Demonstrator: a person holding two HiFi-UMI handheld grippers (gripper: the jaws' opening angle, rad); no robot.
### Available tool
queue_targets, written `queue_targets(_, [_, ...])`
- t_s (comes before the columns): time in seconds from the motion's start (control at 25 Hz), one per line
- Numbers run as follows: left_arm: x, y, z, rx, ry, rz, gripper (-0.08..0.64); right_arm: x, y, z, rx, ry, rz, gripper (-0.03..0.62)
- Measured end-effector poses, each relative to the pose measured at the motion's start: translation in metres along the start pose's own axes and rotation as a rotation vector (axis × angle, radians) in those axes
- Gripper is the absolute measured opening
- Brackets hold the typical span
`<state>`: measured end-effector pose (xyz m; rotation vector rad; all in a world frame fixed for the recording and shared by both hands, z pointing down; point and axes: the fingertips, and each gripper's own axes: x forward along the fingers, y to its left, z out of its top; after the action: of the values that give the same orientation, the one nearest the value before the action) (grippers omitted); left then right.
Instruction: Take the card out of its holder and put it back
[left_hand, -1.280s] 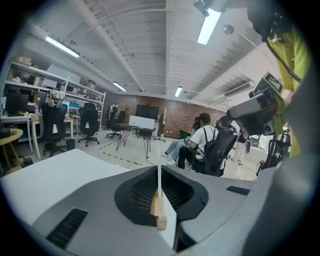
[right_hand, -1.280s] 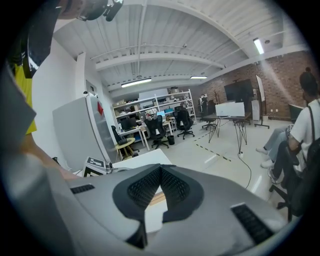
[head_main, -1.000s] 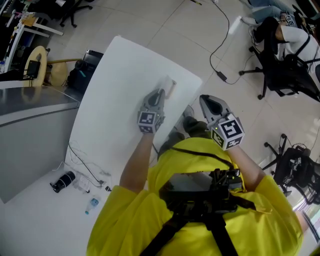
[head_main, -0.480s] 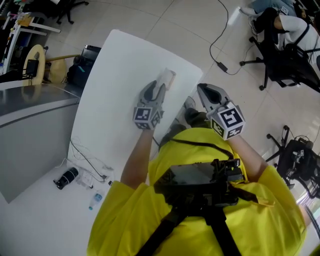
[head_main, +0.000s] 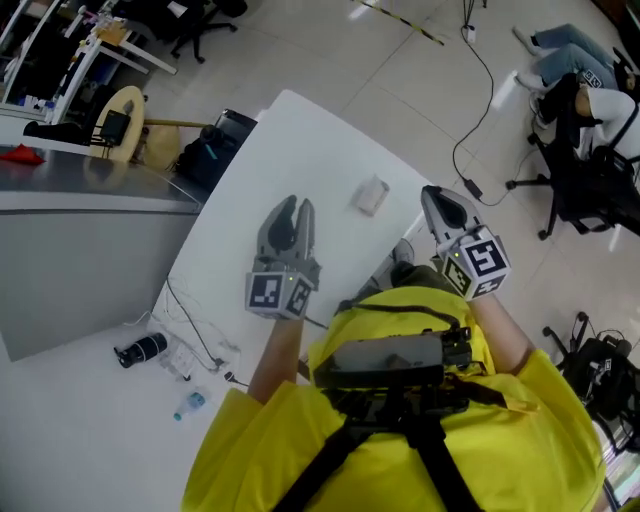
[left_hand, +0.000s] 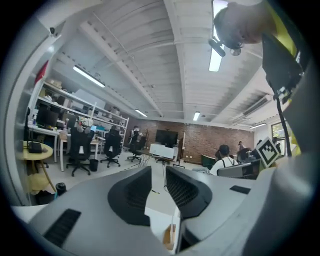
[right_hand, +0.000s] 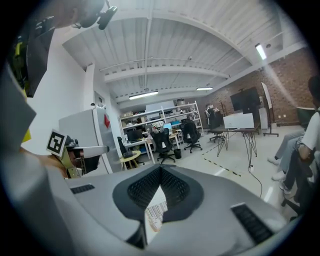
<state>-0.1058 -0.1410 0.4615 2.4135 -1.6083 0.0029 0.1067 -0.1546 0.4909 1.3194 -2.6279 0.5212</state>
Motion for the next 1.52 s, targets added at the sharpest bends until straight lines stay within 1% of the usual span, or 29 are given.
queue_targets(0.04, [-0.009,0.002,0.011,-0.017,-0.015,0.024,0.048,0.000,0.004,0.007,-0.004,-0.011,0.009,0.006])
queue_targets(0.08, [-0.018,0.003,0.021,-0.039,-0.035,0.037,0.015,-0.001,0.008,0.013,-0.006,-0.022,0.018,0.006])
queue_targets(0.16, [-0.035,-0.001,0.040,-0.068,-0.078,0.041,0.011,-0.004,0.017,0.025,-0.011,-0.046,0.037,0.006])
queue_targets(0.2, [-0.042,-0.005,0.048,-0.066,-0.096,0.040,0.007,-0.006,0.021,0.032,-0.014,-0.062,0.047,0.006])
queue_targets(0.28, [-0.052,-0.013,0.060,-0.028,-0.115,0.036,0.005,-0.010,0.029,0.049,-0.024,-0.100,0.066,0.006])
queue_targets(0.4, [-0.060,-0.022,0.070,0.061,-0.122,0.037,0.005,-0.019,0.041,0.071,-0.032,-0.146,0.089,0.006])
queue_targets(0.48, [-0.062,-0.021,0.068,0.086,-0.101,0.050,0.005,-0.023,0.048,0.083,-0.034,-0.172,0.104,0.005])
queue_targets(0.6, [-0.062,-0.015,0.059,0.074,-0.061,0.049,0.005,-0.025,0.057,0.090,-0.041,-0.191,0.118,0.005])
queue_targets(0.76, [-0.062,-0.016,0.050,0.081,-0.033,0.029,0.005,-0.028,0.064,0.085,-0.052,-0.188,0.118,0.005])
queue_targets(0.96, [-0.051,-0.023,0.042,0.056,0.003,0.006,0.005,-0.032,0.062,0.075,-0.038,-0.172,0.115,0.005])
queue_targets(1.12, [-0.041,-0.028,0.037,0.055,0.018,-0.027,0.005,-0.031,0.064,0.075,-0.045,-0.171,0.121,0.005])
queue_targets(1.28, [-0.037,-0.033,0.036,0.070,0.033,-0.052,0.005,-0.028,0.069,0.075,-0.059,-0.176,0.124,0.005])
queue_targets(1.4, [-0.031,-0.038,0.032,0.066,0.042,-0.068,0.005,-0.030,0.067,0.071,-0.076,-0.178,0.118,0.005])
queue_targets(1.52, [-0.028,-0.041,0.027,0.060,0.049,-0.080,0.005,-0.032,0.065,0.063,-0.070,-0.167,0.114,0.005])
